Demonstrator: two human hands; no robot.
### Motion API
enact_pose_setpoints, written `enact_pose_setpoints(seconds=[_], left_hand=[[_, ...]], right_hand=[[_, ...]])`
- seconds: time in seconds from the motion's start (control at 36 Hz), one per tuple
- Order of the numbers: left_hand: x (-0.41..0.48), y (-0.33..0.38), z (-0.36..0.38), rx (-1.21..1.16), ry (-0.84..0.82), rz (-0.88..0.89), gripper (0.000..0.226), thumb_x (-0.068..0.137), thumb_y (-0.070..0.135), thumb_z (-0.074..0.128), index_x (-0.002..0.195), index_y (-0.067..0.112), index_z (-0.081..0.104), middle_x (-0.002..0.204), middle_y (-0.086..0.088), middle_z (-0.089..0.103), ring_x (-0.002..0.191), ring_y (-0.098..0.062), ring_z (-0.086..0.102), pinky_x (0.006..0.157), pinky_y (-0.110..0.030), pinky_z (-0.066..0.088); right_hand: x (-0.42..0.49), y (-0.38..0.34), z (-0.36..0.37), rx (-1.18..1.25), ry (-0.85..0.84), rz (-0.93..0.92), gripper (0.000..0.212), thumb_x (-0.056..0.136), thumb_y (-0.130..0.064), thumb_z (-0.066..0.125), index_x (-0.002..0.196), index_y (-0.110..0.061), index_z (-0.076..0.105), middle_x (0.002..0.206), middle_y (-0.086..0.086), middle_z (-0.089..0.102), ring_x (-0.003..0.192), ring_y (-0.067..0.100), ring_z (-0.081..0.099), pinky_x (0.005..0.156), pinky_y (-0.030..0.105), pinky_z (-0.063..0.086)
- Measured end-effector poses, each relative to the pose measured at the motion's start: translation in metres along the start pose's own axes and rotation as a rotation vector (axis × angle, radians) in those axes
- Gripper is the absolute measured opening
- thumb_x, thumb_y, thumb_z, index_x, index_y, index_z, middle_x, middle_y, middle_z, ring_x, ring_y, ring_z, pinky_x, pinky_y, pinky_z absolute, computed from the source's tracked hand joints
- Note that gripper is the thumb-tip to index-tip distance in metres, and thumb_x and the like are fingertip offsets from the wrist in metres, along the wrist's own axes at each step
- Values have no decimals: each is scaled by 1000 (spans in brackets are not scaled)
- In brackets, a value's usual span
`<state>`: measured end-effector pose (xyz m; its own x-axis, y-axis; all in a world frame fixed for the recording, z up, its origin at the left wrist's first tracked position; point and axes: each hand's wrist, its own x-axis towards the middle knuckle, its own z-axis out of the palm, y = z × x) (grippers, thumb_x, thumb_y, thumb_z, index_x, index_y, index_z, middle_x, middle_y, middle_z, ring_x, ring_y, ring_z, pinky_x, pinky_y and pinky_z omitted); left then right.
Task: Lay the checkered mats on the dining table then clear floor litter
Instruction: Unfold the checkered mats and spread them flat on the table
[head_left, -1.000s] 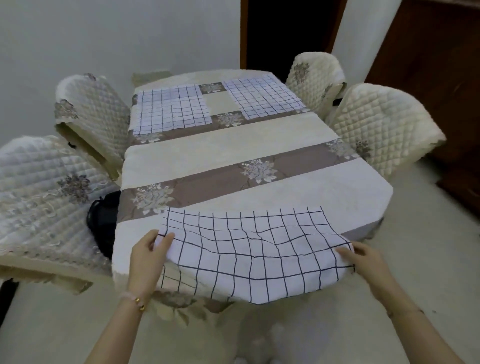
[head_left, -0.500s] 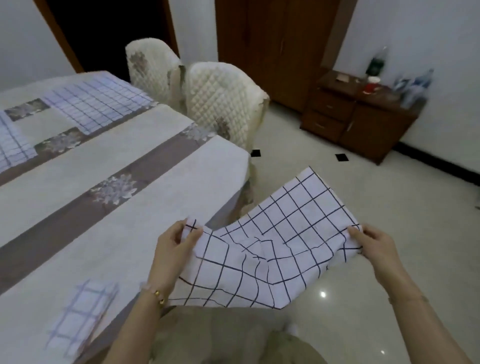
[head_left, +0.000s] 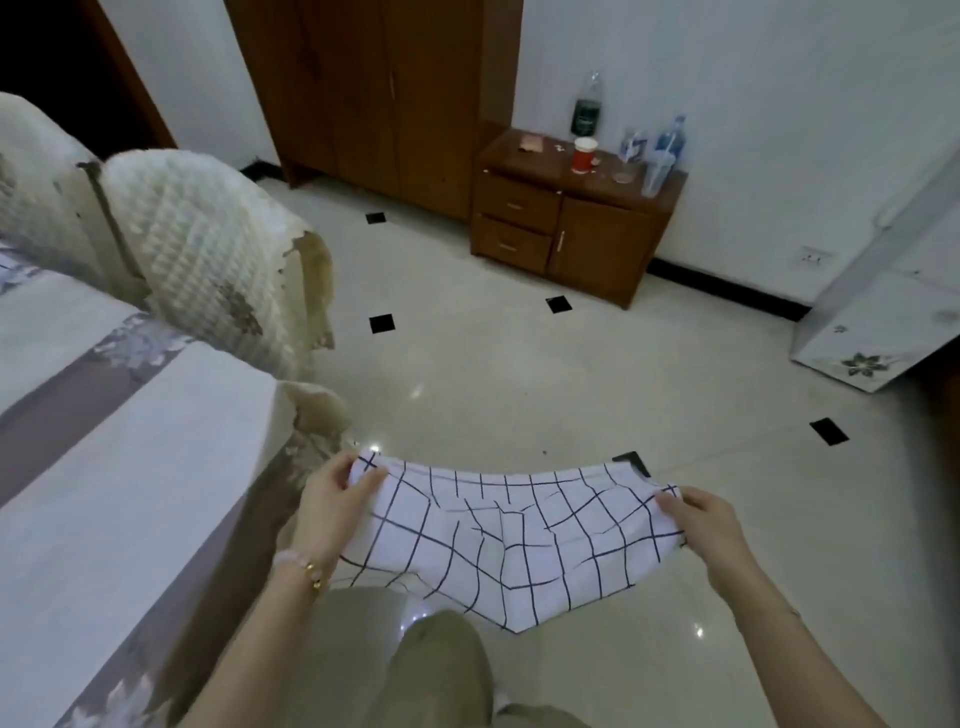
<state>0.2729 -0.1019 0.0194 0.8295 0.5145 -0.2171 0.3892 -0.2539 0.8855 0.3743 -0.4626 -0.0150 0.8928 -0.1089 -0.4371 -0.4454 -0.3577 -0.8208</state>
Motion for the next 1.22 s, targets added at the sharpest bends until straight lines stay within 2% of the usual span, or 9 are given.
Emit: enact_pose_setpoints(seconds=[0.17, 0.36, 0.56, 0.64, 0.72, 0.86, 1.06, 1.11, 1.22], left_hand=[[93, 49, 15, 28, 0, 98, 12, 87, 23, 62, 79, 15, 60, 69, -6, 56, 66, -17, 47, 60, -27, 37], [212, 83, 33, -114, 32, 83, 13, 87, 19, 64, 91, 7, 64, 80, -12, 62, 74, -20, 54, 71, -34, 44], [317, 85, 37, -47, 1, -74, 30, 87, 30, 62, 114, 16, 60, 80, -10, 57, 72, -18, 51, 65, -34, 43], [359, 100, 30, -30, 17, -61, 15, 88, 23, 61, 101, 17, 63, 78, -11, 62, 71, -19, 54, 66, -34, 45], [399, 122, 12, -52, 126, -31, 12, 88, 15, 62, 95, 6, 63, 80, -8, 67, 72, -19, 58, 67, -29, 45], [461, 158, -23, -104, 331, 26, 6, 87, 12, 62, 89, 17, 65, 73, 9, 69, 63, 8, 60, 58, -7, 44], [532, 167, -64, -137, 580, -52, 4, 87, 18, 62, 86, 15, 65, 79, -2, 70, 71, -17, 63, 71, -33, 50], [550, 165, -72, -159, 663, -102, 4, 86, 16, 63, 85, 14, 65, 75, 2, 68, 69, -12, 62, 70, -35, 48], [573, 171, -91, -202, 855, -206, 4, 86, 17, 64, 87, 18, 67, 85, -1, 71, 84, -18, 67, 81, -41, 53]], right_hand=[[81, -68, 0, 9, 45, -77, 14, 89, -7, 55, 90, 3, 66, 78, 16, 62, 74, 23, 54, 64, 29, 43], [178, -142, 32, 56, 46, -99, 13, 88, -10, 57, 81, -10, 67, 82, 12, 66, 73, 22, 58, 73, 32, 46], [272, -215, 101, -71, -68, -83, 15, 89, -7, 56, 79, -9, 67, 78, 10, 69, 70, 23, 63, 59, 28, 48], [315, -258, 130, -107, -106, -128, 14, 89, -6, 56, 81, -5, 67, 76, 9, 70, 70, 23, 65, 58, 27, 48], [351, -306, 161, -103, -149, -183, 13, 88, -6, 57, 83, -1, 68, 80, 14, 69, 72, 26, 62, 62, 30, 48], [410, -399, 228, -103, -287, -289, 13, 90, -9, 57, 82, -5, 66, 76, 7, 66, 71, 19, 59, 61, 27, 45], [496, -503, 355, -159, -555, -410, 11, 90, -9, 56, 91, -3, 66, 82, 8, 67, 72, 14, 60, 64, 26, 44], [518, -527, 397, -190, -642, -429, 12, 89, -10, 58, 92, -3, 67, 84, 11, 68, 75, 19, 61, 68, 29, 45], [544, -588, 475, -270, -831, -500, 13, 88, -9, 58, 77, -7, 66, 74, 9, 67, 73, 23, 60, 69, 31, 45]])
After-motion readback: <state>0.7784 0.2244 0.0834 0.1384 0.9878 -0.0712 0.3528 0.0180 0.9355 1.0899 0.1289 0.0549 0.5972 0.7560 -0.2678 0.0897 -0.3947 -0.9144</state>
